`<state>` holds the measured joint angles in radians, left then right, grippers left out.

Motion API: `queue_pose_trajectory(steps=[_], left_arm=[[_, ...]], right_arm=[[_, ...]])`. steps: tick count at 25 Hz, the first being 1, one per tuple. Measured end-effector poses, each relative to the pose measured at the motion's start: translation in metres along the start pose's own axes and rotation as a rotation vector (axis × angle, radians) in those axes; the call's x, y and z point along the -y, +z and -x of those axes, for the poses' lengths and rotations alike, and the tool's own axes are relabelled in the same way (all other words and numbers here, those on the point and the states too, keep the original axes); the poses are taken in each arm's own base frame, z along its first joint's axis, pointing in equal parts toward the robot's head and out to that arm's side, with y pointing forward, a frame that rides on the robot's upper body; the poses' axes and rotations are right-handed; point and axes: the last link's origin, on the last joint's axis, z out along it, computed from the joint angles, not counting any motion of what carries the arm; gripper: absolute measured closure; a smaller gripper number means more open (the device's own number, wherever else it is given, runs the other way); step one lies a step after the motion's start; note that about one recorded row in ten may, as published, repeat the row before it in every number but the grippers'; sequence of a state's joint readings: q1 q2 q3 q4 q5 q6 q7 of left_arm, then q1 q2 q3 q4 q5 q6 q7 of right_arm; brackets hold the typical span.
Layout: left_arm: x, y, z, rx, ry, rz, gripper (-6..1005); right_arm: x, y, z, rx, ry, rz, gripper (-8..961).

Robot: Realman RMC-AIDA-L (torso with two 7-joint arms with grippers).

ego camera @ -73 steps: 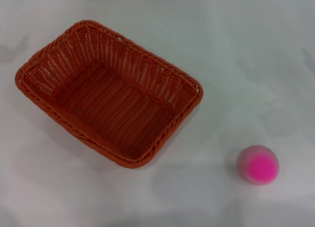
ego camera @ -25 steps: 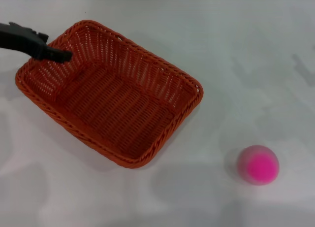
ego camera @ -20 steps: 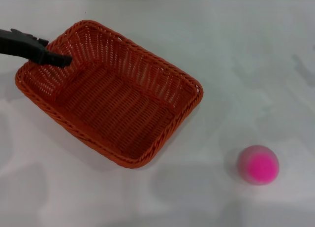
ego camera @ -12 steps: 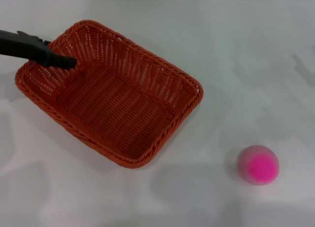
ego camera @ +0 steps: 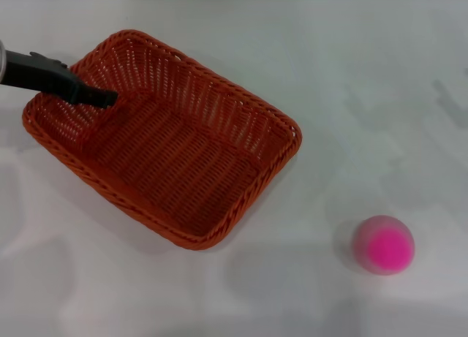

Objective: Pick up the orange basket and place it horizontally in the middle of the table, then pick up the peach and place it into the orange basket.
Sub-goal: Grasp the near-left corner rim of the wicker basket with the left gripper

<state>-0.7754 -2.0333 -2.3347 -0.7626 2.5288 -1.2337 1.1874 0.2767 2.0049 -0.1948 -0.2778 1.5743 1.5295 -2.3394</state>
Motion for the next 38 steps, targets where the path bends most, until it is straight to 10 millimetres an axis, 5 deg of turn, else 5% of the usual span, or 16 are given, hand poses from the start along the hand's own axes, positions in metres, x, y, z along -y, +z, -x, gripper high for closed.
queue_pose_trajectory(steps=[22, 38], left_arm=[[-0.009, 0.007, 0.008, 0.045, 0.022, 0.022, 551], [-0.01, -0.013, 0.002, 0.03, 0.023, 0.041, 727]], right_arm=[[-0.004, -0.003, -0.001, 0.013, 0.018, 0.013, 216], [-0.006, -0.003, 0.0, 0.021, 0.017, 0.021, 215]])
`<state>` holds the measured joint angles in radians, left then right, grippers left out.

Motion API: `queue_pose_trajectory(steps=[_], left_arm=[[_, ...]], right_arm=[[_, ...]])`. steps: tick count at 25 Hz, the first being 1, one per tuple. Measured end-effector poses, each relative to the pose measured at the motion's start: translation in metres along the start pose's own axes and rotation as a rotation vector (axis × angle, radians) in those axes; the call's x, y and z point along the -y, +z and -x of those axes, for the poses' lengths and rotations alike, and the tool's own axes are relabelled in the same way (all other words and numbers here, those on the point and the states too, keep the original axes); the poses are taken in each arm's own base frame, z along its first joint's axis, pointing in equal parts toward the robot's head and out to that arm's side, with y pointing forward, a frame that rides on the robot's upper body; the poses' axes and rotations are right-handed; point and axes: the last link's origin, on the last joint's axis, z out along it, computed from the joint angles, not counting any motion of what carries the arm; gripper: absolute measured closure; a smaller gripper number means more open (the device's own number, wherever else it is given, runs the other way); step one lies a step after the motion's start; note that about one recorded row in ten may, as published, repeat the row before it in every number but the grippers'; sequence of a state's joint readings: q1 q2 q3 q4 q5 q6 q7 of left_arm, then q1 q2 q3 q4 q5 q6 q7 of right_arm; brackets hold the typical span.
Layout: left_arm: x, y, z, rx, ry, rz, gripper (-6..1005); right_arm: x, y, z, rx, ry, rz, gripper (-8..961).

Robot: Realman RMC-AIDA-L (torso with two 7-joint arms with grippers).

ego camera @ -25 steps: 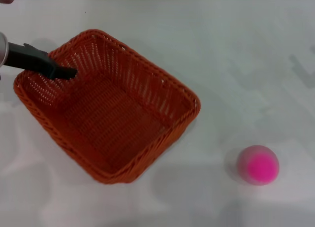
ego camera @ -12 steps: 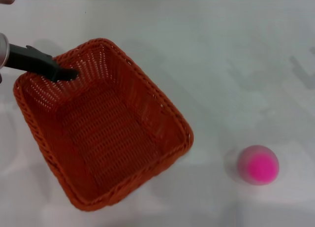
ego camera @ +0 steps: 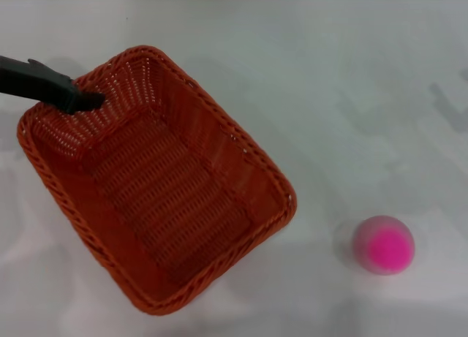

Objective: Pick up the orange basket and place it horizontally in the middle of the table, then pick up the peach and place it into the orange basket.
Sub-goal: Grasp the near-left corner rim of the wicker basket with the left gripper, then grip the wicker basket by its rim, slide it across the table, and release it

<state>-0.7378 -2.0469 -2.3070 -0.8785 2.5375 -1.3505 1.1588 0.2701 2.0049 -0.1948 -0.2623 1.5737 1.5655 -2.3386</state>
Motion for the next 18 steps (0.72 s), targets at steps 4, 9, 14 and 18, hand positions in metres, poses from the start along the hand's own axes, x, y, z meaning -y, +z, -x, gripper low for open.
queue_pose_trajectory(steps=[4, 9, 14, 18], left_arm=[[0.0, 0.0, 0.0, 0.0, -0.007, -0.001, 753], [0.001, -0.001, 0.0, -0.002, -0.012, -0.003, 798], [0.005, -0.006, -0.006, -0.008, -0.044, -0.017, 821], [0.007, -0.009, -0.011, -0.011, -0.079, -0.021, 828]], right_arm=[[-0.001, 0.0, 0.0, 0.003, 0.0, 0.004, 215], [-0.002, 0.001, 0.0, -0.001, 0.0, 0.014, 216], [-0.002, 0.002, 0.0, -0.003, -0.004, 0.015, 216], [-0.001, 0.005, -0.001, -0.011, -0.003, 0.009, 216]])
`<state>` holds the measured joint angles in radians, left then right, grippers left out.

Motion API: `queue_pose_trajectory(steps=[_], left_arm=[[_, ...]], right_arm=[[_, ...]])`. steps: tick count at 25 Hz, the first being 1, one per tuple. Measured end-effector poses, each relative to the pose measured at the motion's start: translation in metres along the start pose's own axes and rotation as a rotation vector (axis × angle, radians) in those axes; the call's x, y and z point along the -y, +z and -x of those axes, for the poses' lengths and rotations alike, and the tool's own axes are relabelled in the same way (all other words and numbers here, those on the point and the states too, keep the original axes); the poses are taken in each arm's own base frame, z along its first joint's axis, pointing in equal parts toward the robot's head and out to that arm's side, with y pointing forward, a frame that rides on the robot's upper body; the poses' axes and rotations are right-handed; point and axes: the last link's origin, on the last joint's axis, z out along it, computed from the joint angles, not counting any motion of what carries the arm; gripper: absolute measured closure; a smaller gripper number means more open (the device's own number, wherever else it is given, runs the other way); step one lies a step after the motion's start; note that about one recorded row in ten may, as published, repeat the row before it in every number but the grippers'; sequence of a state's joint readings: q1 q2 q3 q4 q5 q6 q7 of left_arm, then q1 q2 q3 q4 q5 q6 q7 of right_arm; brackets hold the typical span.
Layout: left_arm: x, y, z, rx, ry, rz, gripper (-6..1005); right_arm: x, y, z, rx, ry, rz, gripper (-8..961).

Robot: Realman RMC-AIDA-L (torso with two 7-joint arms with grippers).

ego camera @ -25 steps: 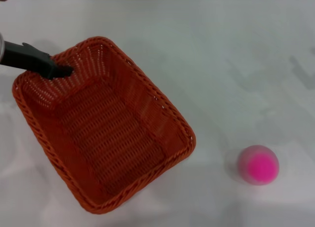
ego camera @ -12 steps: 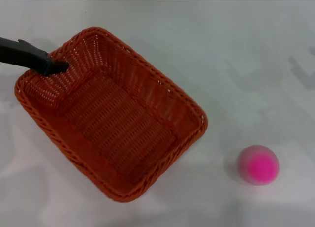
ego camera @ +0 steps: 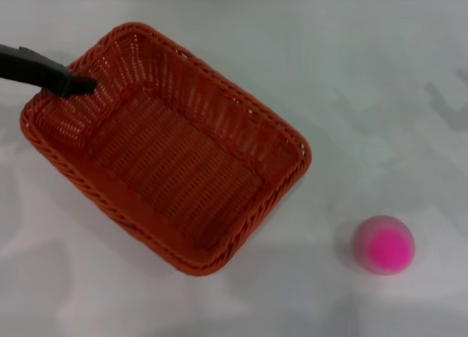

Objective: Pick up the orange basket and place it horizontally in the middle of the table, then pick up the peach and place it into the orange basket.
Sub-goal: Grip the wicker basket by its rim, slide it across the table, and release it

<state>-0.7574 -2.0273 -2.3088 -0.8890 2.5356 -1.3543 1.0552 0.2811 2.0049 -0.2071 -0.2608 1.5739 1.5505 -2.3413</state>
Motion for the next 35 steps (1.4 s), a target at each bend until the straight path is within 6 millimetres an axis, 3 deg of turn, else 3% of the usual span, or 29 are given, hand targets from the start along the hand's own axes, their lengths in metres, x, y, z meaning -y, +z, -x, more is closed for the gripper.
queue_pose_trajectory(steps=[8, 16, 27, 35], left_arm=[[-0.001, -0.004, -0.021, -0.017, -0.116, -0.002, 833], [-0.015, 0.002, -0.044, -0.033, -0.298, 0.05, 832], [-0.043, 0.017, -0.052, 0.004, -0.524, 0.198, 833], [-0.05, 0.025, -0.051, 0.014, -0.674, 0.216, 833]], right_arm=[[0.002, 0.012, 0.0, -0.008, 0.033, -0.009, 216], [0.004, 0.017, 0.002, -0.014, 0.041, 0.0, 216], [0.001, 0.016, 0.001, -0.03, 0.025, 0.029, 217], [0.001, 0.013, 0.002, -0.04, 0.015, 0.044, 216]])
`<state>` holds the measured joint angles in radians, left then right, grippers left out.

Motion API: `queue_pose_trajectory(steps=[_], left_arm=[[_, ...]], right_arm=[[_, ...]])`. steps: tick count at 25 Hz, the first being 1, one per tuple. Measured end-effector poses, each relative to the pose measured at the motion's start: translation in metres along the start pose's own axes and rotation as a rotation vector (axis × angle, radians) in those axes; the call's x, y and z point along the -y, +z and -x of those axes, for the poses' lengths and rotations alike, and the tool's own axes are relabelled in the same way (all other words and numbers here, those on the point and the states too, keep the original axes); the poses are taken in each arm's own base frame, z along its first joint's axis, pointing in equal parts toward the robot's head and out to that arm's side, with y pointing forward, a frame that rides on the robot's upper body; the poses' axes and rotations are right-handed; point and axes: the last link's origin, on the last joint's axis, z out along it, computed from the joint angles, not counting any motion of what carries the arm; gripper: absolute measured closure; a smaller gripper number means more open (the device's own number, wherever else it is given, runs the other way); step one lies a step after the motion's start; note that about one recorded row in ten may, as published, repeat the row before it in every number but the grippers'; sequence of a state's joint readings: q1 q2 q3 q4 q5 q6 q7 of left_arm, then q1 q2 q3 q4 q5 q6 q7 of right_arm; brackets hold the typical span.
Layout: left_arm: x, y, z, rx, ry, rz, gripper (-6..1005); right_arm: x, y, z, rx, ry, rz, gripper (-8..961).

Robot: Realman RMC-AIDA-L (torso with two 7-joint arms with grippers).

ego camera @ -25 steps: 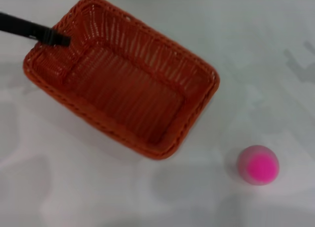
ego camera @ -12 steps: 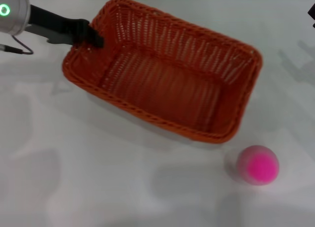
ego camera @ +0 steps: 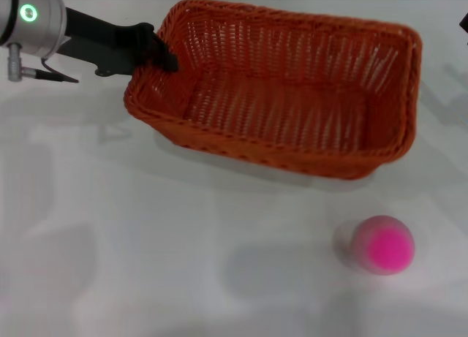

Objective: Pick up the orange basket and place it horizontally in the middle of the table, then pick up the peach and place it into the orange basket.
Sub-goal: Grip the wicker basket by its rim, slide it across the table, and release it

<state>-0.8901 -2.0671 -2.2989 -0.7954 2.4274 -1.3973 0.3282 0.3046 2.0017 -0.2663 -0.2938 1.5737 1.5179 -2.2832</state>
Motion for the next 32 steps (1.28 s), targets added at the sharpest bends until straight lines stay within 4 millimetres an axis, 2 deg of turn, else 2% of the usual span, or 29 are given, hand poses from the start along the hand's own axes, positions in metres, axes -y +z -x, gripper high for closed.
queue_pose_trajectory(steps=[16, 22, 32], left_arm=[[-0.014, 0.032, -0.003, 0.016, -0.111, -0.054, 834], [-0.014, 0.035, -0.005, 0.0, -0.122, -0.05, 834], [-0.016, 0.046, 0.003, 0.044, -0.12, -0.037, 834]], right_arm=[[0.0, -0.001, 0.002, -0.003, -0.027, 0.022, 217], [0.001, -0.002, 0.004, -0.004, -0.036, 0.022, 215], [0.001, -0.001, 0.004, -0.004, -0.041, 0.022, 216]])
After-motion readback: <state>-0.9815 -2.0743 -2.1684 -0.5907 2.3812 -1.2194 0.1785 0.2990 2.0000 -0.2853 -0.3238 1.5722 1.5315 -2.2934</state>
